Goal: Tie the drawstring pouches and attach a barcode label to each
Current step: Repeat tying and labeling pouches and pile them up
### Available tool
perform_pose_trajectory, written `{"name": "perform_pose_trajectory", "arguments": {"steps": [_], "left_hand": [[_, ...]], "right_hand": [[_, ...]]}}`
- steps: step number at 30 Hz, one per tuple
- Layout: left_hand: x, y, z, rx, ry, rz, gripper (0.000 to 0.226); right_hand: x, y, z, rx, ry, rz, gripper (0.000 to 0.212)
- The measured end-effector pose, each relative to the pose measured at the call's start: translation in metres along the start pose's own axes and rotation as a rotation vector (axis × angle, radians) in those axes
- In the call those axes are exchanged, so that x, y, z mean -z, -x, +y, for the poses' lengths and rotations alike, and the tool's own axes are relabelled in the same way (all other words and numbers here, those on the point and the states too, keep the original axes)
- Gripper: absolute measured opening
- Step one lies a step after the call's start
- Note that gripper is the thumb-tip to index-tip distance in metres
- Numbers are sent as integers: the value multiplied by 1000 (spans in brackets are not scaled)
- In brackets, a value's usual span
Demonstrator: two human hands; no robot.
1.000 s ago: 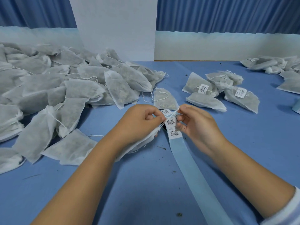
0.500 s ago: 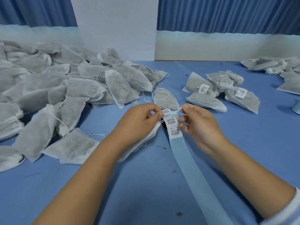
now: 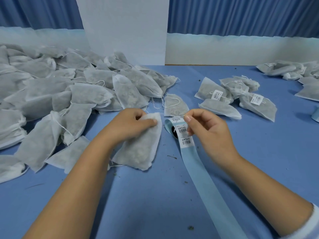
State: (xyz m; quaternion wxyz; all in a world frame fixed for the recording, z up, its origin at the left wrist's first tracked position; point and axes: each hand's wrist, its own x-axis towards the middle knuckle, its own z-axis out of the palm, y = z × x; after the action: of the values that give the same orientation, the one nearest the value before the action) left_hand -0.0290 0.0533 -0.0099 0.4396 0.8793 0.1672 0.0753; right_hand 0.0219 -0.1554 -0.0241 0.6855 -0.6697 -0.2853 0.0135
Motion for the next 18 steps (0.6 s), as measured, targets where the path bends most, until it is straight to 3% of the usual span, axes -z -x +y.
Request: {"name": "perform_pose_trajectory", "arguments": {"steps": [3, 5, 8, 16, 18], "left_hand": [[-8, -2, 8, -14, 133, 157, 34], [-14, 0, 14, 12, 252, 163, 41], [-20, 3, 18, 75, 387, 105, 51], [-22, 4, 21, 207, 763, -163, 17], [-15, 4, 19, 231, 935, -276, 23]], "right_hand": [[-5, 5, 3, 136, 147, -58, 15], [-9, 8, 6, 201, 240, -102, 17], [-13, 11, 9, 279, 329, -124, 14], [-8, 8, 14, 183, 343, -123, 14], [-5, 6, 14, 181, 343, -98, 12]]}}
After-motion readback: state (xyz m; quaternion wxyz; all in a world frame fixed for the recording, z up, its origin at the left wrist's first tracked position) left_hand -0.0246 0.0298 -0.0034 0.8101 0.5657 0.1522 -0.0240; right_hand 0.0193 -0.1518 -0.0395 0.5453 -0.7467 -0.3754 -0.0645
